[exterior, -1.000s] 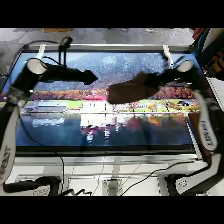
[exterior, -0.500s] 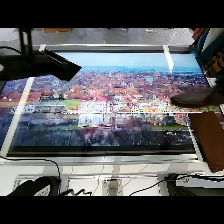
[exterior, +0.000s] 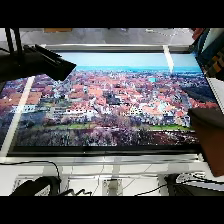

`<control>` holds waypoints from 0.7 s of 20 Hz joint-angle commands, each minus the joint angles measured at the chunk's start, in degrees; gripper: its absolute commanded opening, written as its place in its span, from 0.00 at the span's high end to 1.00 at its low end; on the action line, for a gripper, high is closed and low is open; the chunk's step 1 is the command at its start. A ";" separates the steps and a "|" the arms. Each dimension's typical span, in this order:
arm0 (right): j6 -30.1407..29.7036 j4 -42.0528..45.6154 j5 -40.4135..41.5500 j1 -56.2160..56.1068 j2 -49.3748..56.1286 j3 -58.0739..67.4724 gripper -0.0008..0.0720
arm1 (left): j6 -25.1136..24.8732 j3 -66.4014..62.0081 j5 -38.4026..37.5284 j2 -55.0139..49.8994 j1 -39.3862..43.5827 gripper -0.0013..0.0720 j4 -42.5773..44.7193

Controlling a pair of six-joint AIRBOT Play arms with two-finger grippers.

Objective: Fold the clothes and pants, and hang the long-sleeved shirts on hangers.

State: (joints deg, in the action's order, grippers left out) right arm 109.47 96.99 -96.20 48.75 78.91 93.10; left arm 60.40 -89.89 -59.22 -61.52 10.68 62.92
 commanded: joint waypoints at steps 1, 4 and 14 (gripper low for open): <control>2.54 5.75 -6.58 0.66 -0.59 -2.14 0.97 | -0.02 0.00 0.04 0.07 -0.07 0.02 0.11; 2.62 5.77 -8.11 0.66 -0.57 -2.40 0.82 | 0.00 0.00 0.04 0.07 -0.07 0.02 0.11; 3.87 3.23 -1.77 0.44 -0.57 -2.40 0.34 | 0.00 0.00 0.24 0.00 -0.07 0.03 0.15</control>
State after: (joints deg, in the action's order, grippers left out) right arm 115.46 102.06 -100.97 49.34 78.39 90.72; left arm 60.38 -89.89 -59.20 -61.47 10.66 63.02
